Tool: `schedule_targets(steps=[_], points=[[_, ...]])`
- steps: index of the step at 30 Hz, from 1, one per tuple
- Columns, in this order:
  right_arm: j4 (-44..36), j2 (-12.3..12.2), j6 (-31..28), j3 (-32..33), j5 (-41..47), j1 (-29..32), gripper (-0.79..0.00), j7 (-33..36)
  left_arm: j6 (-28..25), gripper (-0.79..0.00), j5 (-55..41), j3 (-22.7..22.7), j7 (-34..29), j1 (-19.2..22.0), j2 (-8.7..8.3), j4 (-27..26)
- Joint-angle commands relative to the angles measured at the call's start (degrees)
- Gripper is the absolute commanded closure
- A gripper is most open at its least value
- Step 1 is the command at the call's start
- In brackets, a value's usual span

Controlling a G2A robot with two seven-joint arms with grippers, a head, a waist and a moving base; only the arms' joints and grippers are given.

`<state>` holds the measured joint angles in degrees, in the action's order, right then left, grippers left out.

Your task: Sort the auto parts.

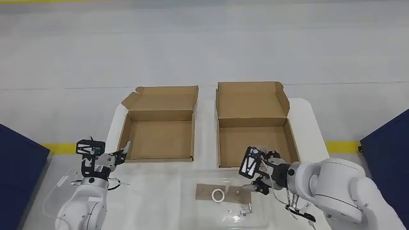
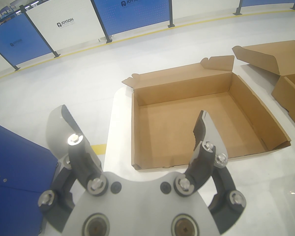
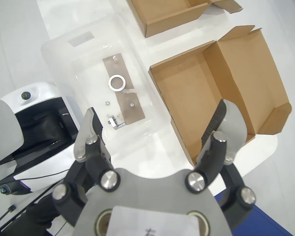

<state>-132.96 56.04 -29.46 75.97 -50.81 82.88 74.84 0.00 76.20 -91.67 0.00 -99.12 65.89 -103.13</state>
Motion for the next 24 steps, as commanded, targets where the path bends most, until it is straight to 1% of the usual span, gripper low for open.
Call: schedule_targets(steps=[1,6,10,11,18,20,24], points=[[1.15,-1.23,1.87,-5.23,-0.06,-3.58,-0.785,1.87,0.0,-0.785,0.0,0.0,0.0,0.0,0.0,0.0],[6.45,-3.72,6.62,-17.59,2.93,-14.19,-0.785,6.63,0.0,-0.785,0.0,0.0,0.0,0.0,0.0,0.0],[10.98,-4.81,9.34,-27.4,6.49,-22.94,-0.785,9.34,0.0,-0.785,0.0,0.0,0.0,0.0,0.0,0.0],[11.24,-4.89,9.56,-27.91,6.48,-23.72,-0.785,9.56,0.0,-0.785,0.0,0.0,0.0,0.0,0.0,0.0],[11.18,-4.87,9.43,-28.01,6.48,-23.6,-0.785,9.11,0.0,-0.785,0.0,0.0,0.0,0.0,0.0,0.0],[11.37,-4.79,8.26,-29.19,5.58,-22.95,-0.785,8.0,0.0,-0.785,0.0,0.0,0.0,0.0,0.0,0.0],[12.98,-4.35,8.15,-32.61,3.74,-23.81,-0.785,8.13,0.0,-0.785,0.0,0.0,0.0,0.0,0.0,0.0]])
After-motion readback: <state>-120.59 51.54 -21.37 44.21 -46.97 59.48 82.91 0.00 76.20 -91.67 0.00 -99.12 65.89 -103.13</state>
